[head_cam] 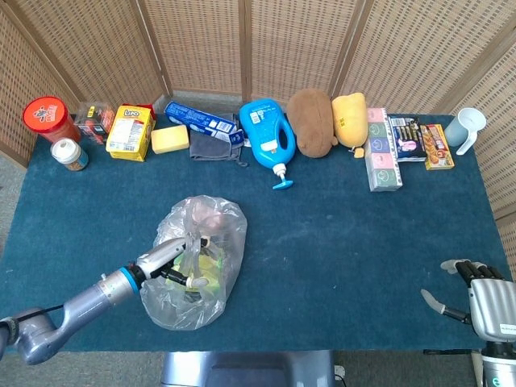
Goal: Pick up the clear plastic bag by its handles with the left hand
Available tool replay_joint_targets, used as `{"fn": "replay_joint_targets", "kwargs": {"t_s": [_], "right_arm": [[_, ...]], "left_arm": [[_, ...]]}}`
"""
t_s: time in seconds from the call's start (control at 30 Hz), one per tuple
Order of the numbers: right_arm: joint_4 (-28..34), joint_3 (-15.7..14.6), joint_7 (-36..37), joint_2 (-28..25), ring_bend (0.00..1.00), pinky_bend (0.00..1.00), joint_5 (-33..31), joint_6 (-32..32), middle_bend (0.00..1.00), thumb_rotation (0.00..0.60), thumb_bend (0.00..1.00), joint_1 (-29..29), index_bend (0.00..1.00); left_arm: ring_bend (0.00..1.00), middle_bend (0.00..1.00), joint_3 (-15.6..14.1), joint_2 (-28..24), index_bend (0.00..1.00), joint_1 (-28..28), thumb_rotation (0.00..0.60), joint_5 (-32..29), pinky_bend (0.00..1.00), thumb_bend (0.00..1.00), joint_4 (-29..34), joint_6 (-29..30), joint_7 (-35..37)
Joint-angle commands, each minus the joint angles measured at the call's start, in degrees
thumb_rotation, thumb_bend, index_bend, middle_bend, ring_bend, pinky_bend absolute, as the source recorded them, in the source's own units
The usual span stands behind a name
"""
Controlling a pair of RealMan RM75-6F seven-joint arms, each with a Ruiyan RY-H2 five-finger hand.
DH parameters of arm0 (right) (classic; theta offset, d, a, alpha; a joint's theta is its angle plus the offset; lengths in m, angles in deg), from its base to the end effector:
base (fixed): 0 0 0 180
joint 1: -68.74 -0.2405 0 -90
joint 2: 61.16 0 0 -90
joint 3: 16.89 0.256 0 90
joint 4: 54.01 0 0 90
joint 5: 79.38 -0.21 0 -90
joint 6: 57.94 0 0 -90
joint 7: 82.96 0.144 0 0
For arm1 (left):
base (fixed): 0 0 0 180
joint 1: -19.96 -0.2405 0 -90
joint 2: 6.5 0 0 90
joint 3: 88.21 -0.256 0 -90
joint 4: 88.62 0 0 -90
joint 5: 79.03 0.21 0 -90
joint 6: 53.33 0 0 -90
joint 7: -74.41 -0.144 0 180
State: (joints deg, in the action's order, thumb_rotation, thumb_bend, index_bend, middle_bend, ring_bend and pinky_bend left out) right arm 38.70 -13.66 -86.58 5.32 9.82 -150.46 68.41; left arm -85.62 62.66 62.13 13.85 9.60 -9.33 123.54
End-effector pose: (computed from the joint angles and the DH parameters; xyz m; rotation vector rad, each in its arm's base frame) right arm -0.3047 -0.1568 0.1607 1.3134 -0.8166 0.9449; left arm -0.1468 0.2865 0.0290 -1.9604 -1.9007 -1.1644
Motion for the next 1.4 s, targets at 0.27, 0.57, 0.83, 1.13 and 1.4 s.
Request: {"fn": "replay_joint_targets", "kwargs": {"t_s": [0.27,0.57,0.83,1.13,1.4], "right_arm": [[-0.48,-0.05,0.49,0.29,0.44,0.41,0.01,-0.19,0.47,0.148,0.24,0.36,0.41],[-1.02,0.12,1.05,0.62,0.44,0.40,-0.21,-0.34,0.47,0.148,0.24,0.61,0.42],[-1.20,0.13,1.29,0.92,0.44,0.40,-0.07,-0.19,0.47,0.149,0.25,0.59,0.42],[-0.75,0.21,1.17,0.49,0.44,0.40,0.10,-0.73,0.47,0.153,0.24,0.94,0.42],[-0.44,0.23,1.16,0.34,0.44,0.40,0.37,-0.52,0.47,0.158,0.24,0.83,0.42]], "left_arm": [[0.31,0.36,-0.54,2.09,0.27,2.42,0.194,-0.99,0.24,0.04,-0.20,-0.63,9.76],[0.33,0.38,0.55,2.31,0.27,3.39,0.192,-0.97,0.29,0.04,-1.81,3.13,30.53],[0.34,0.38,1.73,5.39,0.27,5.68,0.203,-0.48,0.30,0.04,-5.58,5.07,57.96],[0.44,0.44,1.38,5.62,0.30,7.63,0.218,1.98,0.52,0.15,-9.49,8.98,82.71],[0.51,0.49,1.75,0.41,0.45,8.41,0.213,2.83,0.66,0.39,-8.39,12.71,88.49]]}}
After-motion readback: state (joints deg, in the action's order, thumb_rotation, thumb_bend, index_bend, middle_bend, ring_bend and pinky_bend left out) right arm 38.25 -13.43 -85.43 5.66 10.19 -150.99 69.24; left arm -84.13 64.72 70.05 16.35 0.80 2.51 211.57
